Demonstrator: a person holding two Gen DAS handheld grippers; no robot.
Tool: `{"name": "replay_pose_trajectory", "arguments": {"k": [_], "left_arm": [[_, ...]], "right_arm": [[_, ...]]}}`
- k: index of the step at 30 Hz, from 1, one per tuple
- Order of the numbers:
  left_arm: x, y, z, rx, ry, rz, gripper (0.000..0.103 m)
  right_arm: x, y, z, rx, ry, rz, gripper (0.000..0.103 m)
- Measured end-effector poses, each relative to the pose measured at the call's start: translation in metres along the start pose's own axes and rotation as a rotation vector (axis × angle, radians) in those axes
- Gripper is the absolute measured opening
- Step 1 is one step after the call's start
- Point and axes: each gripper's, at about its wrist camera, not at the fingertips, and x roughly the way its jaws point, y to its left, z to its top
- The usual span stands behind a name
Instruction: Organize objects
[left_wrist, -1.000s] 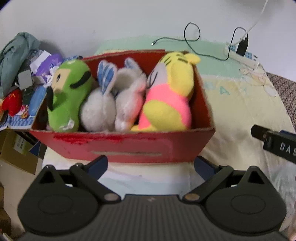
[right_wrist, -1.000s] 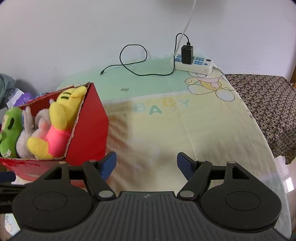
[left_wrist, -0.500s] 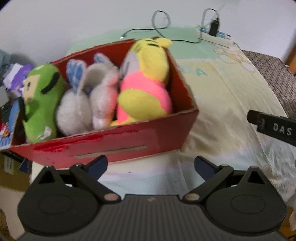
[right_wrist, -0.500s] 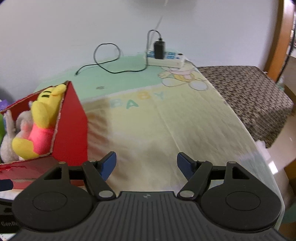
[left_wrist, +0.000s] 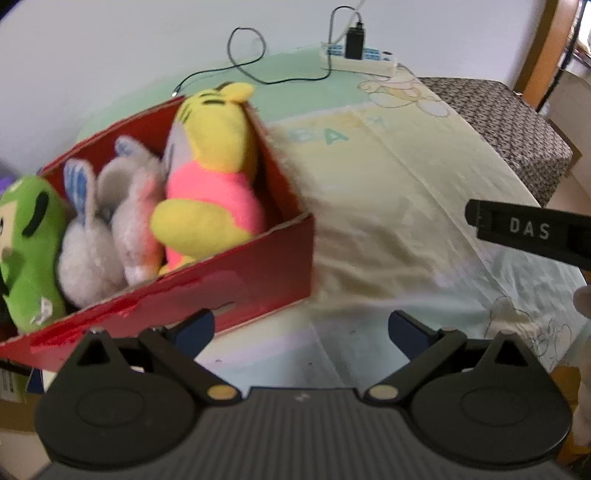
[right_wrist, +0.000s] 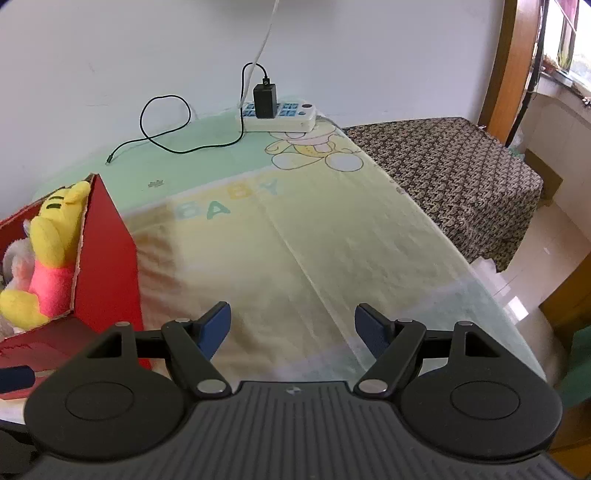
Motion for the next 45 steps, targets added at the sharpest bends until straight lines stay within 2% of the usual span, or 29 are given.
{"name": "replay_pose_trajectory", "arguments": {"k": [10,16,31,45], "left_arm": [[-0.007,-0.010,0.002,0.022,-0.024,-0.002,0.100],[-0.011,-0.006,0.005,-0.011,-0.037,0.044,0.100],[-0.024,0.037,-0.008,-0.162,-0.049,0.136,0.100],[-0.032,0.087,-0.025,-0.248,-0.039,0.182,0.100]], "right_arm": [[-0.003,-0.007,0.003,-0.007,-0.010,-0.003,0.076],[-0.005,-0.004,0.006,-0.037,-0.004,0.056,0.076],[-0.008,0.036,0.012,-0.144,-0.004,0.192,0.076],[-0.019,0.083,0.009,-0.207,-0.008,0.248,0.076]]}}
